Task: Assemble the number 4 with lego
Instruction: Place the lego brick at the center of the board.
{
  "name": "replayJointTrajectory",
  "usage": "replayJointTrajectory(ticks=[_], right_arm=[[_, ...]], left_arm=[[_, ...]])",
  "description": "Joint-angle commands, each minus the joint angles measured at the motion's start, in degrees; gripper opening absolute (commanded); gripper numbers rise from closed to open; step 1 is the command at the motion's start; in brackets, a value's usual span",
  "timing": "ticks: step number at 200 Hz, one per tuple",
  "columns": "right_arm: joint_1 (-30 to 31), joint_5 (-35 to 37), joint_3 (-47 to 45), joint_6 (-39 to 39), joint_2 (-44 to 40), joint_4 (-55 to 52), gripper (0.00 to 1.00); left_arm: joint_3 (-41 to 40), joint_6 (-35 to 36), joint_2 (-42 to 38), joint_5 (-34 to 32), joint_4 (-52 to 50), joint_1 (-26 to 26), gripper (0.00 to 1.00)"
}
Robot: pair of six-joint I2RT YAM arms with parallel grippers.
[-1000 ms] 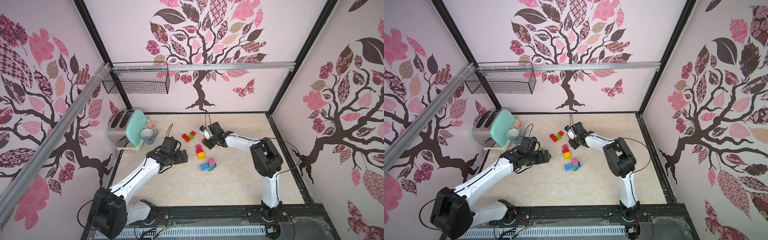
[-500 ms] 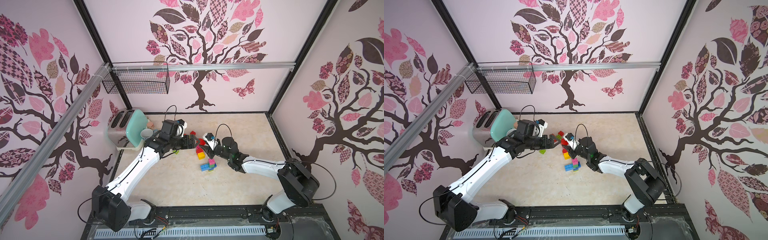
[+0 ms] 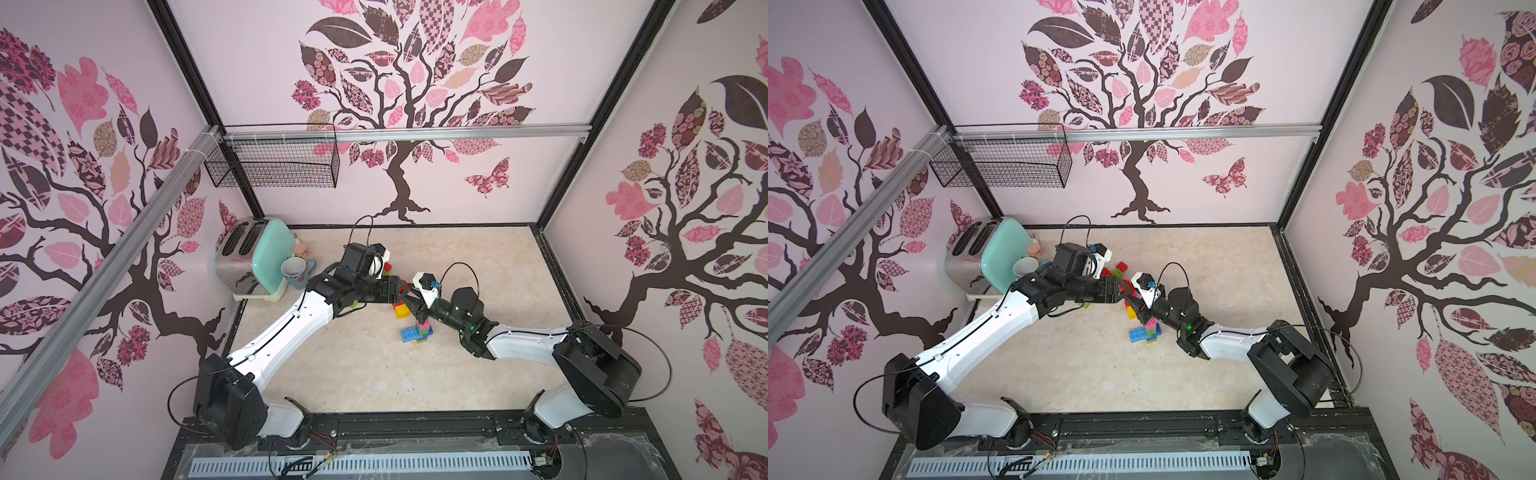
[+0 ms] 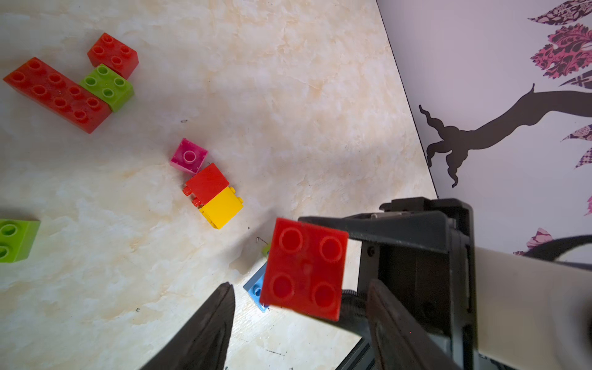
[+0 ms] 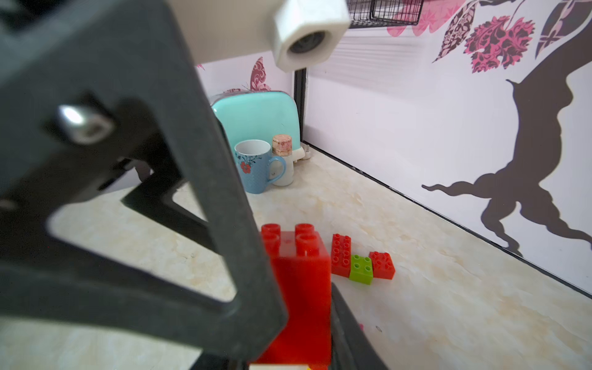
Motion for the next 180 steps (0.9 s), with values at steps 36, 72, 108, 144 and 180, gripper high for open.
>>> replayJointTrajectory(ticks=[36, 72, 108, 144, 180], right_arm=[[0.53, -2.43, -0.74, 3.01, -2.81, 5.49, 0.0], [0.48, -1.05, -0.4, 3.83, -2.33, 3.79, 0.0], [0.53, 3.79, -3.24, 3.32, -8.57, -7.73, 0.44], [0.5, 19.41, -7.25, 6.38, -20.63, -22.72, 0.99], [-0.27, 36.12, -7.48, 13.29, -28.31, -36.03, 0.99]], left_arm=[[0.95, 0.94, 1.06, 3.43, 5.57, -0.14, 0.45], [-1.32, 1.54, -0.66, 4.48, 7.04, -0.15, 0.0], [-7.18, 5.98, -4.52, -17.35, 0.47, -1.26, 0.0], [-18.83, 4.83, -6.77, -29.56, -2.07, -2.85, 0.0], [-25.73, 0.33, -4.71, -31.27, 3.55, -8.72, 0.0]])
